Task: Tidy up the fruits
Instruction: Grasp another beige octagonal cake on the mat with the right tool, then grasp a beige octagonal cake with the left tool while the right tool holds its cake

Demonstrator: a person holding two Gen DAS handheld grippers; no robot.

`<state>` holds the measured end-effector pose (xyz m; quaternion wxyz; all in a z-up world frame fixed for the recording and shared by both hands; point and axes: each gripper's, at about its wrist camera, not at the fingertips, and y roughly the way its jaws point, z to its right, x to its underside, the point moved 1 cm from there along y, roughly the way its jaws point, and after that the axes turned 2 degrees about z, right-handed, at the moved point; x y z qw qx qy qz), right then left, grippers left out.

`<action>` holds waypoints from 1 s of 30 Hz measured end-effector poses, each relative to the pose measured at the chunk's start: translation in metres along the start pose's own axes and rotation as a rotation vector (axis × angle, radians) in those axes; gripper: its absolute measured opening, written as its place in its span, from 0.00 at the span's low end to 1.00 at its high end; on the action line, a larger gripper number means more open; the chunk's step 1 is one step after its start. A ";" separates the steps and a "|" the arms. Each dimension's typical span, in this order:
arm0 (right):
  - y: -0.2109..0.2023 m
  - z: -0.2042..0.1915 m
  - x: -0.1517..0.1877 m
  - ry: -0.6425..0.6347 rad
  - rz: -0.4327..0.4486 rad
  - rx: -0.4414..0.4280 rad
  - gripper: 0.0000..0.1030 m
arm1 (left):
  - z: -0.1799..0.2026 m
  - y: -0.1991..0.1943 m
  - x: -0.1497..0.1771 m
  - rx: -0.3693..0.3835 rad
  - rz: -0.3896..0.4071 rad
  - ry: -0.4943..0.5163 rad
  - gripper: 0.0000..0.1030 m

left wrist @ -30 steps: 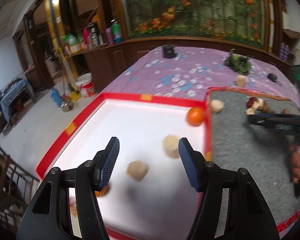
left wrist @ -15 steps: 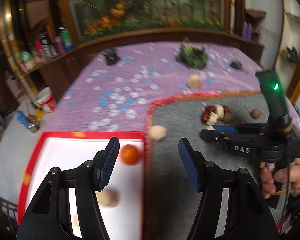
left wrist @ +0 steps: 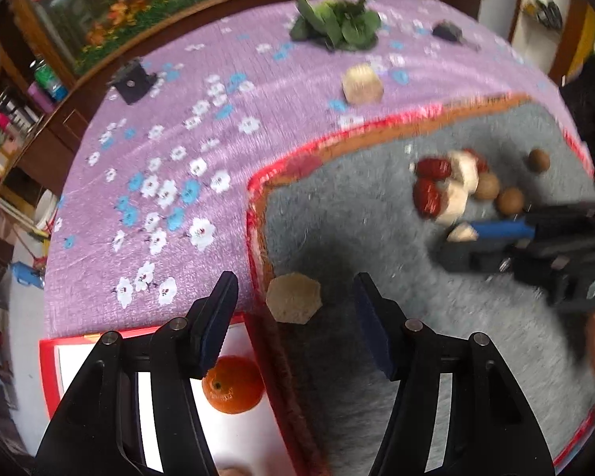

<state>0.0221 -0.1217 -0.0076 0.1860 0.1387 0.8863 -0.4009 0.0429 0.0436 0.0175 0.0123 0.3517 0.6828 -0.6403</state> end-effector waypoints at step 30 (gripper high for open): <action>-0.016 -0.025 0.001 -0.069 0.059 -0.181 0.25 | 0.049 -0.096 0.074 -0.161 0.302 -0.301 0.29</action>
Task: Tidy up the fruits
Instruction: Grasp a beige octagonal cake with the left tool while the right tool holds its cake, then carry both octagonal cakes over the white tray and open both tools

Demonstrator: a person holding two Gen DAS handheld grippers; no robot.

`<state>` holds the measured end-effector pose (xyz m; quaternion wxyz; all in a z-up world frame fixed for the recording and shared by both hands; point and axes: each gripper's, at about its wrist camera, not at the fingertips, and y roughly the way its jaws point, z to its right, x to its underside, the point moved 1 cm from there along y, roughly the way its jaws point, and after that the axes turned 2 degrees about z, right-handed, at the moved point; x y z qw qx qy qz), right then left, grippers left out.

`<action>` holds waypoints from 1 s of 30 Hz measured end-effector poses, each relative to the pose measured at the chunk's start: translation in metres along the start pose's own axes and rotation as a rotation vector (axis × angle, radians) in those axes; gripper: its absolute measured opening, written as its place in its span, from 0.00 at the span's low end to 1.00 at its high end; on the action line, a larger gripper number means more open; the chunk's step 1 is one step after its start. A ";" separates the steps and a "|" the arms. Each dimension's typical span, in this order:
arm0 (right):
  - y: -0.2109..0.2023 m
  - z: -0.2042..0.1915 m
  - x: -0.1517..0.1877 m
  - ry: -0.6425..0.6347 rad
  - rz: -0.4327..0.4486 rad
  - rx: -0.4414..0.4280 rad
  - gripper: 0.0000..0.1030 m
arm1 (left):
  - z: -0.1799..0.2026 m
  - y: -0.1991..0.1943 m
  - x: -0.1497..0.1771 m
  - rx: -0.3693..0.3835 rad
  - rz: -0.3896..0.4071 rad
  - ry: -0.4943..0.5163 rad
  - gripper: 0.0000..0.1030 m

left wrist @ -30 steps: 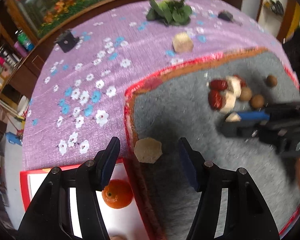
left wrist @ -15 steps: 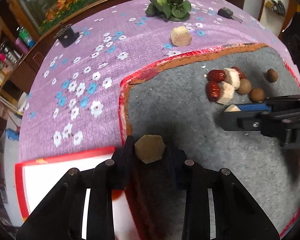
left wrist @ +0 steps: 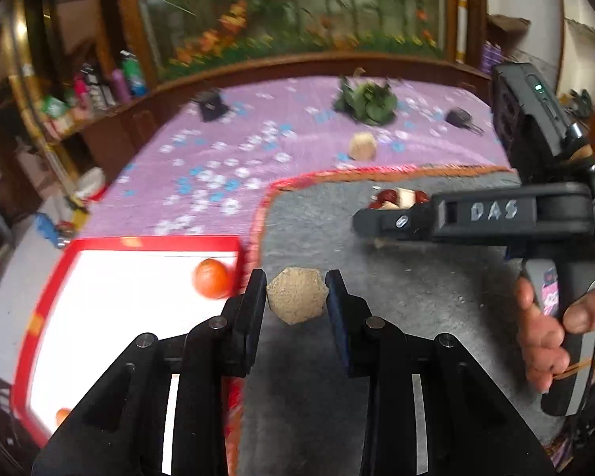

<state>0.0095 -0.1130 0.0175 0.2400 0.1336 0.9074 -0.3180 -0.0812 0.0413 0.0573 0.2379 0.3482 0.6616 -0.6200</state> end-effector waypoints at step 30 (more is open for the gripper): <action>-0.034 -0.005 0.004 -0.138 0.255 0.115 0.25 | -0.083 -0.058 0.048 -0.188 0.085 -0.166 0.29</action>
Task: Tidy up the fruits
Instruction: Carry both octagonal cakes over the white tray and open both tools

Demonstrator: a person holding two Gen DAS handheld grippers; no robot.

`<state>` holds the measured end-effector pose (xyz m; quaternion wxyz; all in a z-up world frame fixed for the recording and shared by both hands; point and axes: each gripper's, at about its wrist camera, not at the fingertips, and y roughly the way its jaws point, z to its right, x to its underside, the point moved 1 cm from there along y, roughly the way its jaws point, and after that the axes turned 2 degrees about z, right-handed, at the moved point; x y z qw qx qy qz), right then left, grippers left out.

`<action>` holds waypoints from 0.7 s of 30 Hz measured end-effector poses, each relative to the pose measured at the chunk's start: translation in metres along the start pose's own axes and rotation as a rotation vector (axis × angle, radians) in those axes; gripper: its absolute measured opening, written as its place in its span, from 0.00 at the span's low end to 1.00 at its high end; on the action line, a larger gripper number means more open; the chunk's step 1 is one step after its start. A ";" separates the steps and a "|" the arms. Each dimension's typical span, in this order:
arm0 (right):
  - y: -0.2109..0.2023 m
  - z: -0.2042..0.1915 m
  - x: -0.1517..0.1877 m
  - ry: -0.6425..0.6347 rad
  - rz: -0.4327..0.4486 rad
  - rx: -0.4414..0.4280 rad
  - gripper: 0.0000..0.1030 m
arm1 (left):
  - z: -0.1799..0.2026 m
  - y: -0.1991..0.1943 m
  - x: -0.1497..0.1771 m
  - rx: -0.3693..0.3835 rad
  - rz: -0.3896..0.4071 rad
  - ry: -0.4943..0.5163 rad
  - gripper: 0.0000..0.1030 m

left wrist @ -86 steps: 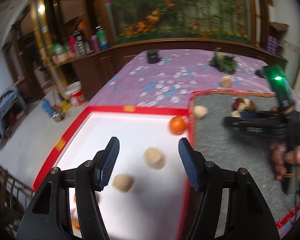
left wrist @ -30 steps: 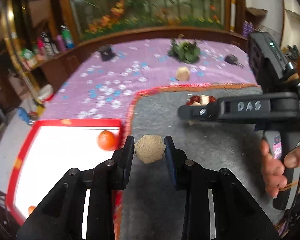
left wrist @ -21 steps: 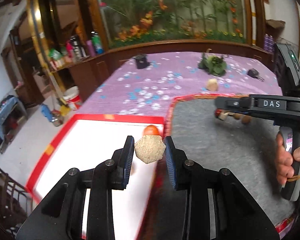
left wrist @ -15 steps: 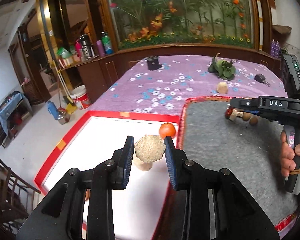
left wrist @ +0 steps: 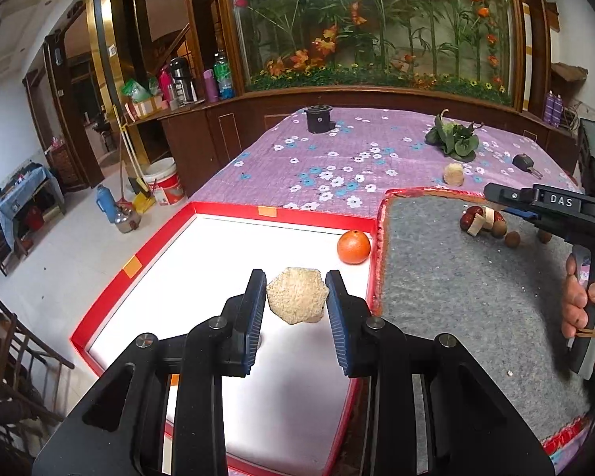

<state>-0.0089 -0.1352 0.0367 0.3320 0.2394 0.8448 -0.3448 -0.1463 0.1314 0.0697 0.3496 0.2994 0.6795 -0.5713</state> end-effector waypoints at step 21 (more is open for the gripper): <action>0.053 -0.164 0.069 -0.216 -0.122 -0.242 0.25 | -0.059 0.020 0.020 -0.020 -0.036 -0.101 0.29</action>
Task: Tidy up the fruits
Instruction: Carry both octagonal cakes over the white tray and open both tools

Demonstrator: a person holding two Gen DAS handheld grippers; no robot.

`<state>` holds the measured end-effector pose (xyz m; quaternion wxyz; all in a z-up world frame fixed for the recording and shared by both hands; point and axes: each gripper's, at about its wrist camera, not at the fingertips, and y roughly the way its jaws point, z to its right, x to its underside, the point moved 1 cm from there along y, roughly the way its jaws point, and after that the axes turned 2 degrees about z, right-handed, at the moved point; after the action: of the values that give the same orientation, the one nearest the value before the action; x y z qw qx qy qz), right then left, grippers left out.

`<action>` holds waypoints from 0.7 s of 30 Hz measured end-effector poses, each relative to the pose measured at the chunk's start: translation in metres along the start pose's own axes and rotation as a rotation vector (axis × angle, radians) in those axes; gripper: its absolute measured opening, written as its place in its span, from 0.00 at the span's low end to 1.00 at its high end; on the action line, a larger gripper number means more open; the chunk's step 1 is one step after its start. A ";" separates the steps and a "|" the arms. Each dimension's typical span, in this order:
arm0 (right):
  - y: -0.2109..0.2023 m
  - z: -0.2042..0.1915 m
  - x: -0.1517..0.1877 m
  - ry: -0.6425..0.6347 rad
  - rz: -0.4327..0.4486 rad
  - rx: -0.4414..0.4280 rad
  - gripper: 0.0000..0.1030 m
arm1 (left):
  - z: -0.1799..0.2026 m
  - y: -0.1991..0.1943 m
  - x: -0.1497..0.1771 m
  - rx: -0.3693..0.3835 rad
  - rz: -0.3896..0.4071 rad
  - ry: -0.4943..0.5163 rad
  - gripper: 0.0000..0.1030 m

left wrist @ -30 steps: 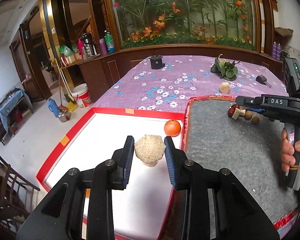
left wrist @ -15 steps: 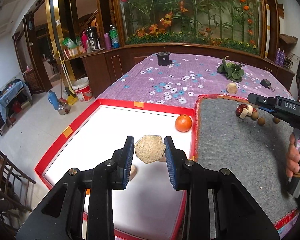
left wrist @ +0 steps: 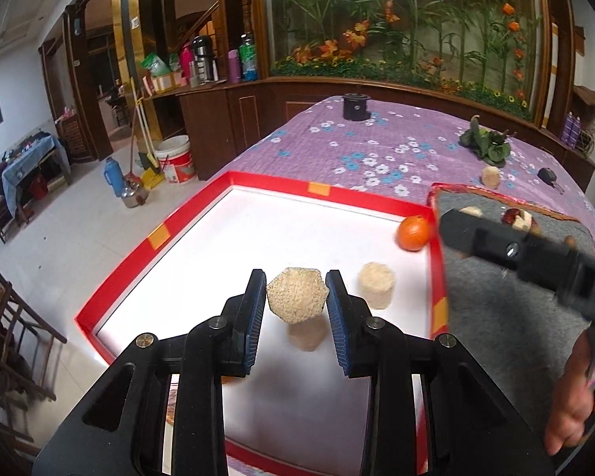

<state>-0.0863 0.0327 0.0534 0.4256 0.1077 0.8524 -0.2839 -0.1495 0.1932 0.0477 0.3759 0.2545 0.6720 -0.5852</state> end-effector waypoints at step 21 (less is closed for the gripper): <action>0.062 -0.002 0.029 -0.059 -0.226 0.055 0.27 | -0.016 0.026 0.019 -0.066 -0.074 -0.032 0.30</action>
<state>-0.0787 0.0826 0.0069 0.4127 0.0142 0.8382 -0.3563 -0.1433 0.2119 0.0171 0.3727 0.2075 0.6939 -0.5801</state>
